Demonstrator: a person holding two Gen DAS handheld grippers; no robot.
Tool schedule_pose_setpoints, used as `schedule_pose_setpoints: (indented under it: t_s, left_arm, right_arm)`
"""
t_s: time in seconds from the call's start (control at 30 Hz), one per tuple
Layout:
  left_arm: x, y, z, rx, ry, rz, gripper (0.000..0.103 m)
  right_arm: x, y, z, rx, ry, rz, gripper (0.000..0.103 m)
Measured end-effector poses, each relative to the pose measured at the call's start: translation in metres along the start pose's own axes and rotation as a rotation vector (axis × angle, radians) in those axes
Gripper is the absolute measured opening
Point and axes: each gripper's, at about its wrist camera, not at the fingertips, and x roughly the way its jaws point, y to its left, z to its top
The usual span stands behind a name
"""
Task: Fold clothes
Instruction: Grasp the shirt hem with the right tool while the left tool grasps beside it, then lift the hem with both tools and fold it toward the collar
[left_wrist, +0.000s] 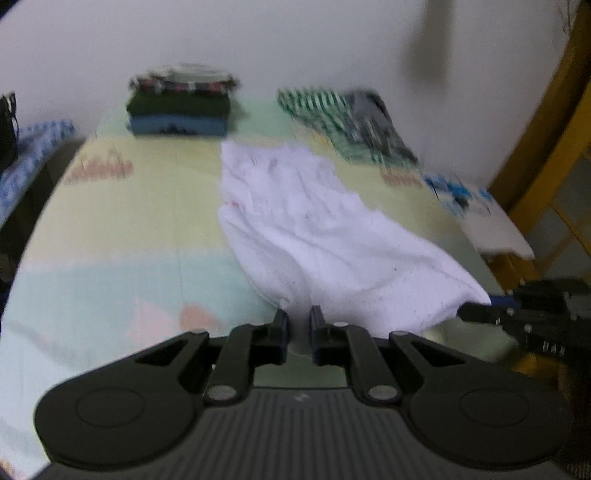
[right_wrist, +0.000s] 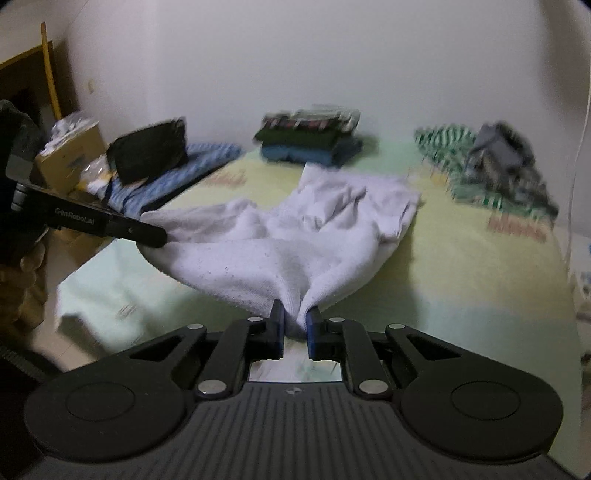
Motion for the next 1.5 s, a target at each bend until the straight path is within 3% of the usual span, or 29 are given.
schedule_pose_setpoints:
  t_s: [0.13,0.23,0.4,0.57,0.77,1.07,1.23,1.43,1.5]
  left_arm:
    - [0.000,0.002,-0.015,-0.013,0.069,-0.021,0.009]
    - [0.004,0.008,-0.010,-0.058,0.067,-0.030,0.009]
    - [0.012,0.015,0.018,-0.131,0.053,-0.032,0.009]
    - [0.031,0.014,0.066,-0.127,0.017,-0.002,0.009]
    - [0.073,0.017,0.115,-0.102,0.015,0.056,0.009]
    - [0.139,0.042,0.168,-0.170,0.033,0.116,0.010]
    - [0.179,0.058,0.183,-0.212,0.067,0.136,0.010]
    - [0.211,0.072,0.187,-0.226,0.083,0.166,0.021]
    - [0.213,0.080,0.187,-0.248,0.081,0.138,0.025]
  right_arm:
    - [-0.009,0.008,-0.014,0.010,0.102,0.041,0.012]
    - [-0.007,0.007,-0.019,0.036,0.133,0.049,0.012]
    - [-0.002,-0.008,0.009,0.080,0.080,0.057,0.012]
    - [0.009,-0.040,0.046,0.159,0.014,0.085,0.012]
    - [0.046,-0.072,0.079,0.157,-0.012,0.085,0.012]
    - [0.110,-0.117,0.115,0.196,-0.006,0.095,0.012]
    - [0.139,-0.133,0.126,0.204,0.018,0.080,0.012]
    - [0.172,-0.149,0.127,0.239,0.058,0.070,0.014]
    - [0.185,-0.155,0.123,0.259,0.079,0.073,0.017]
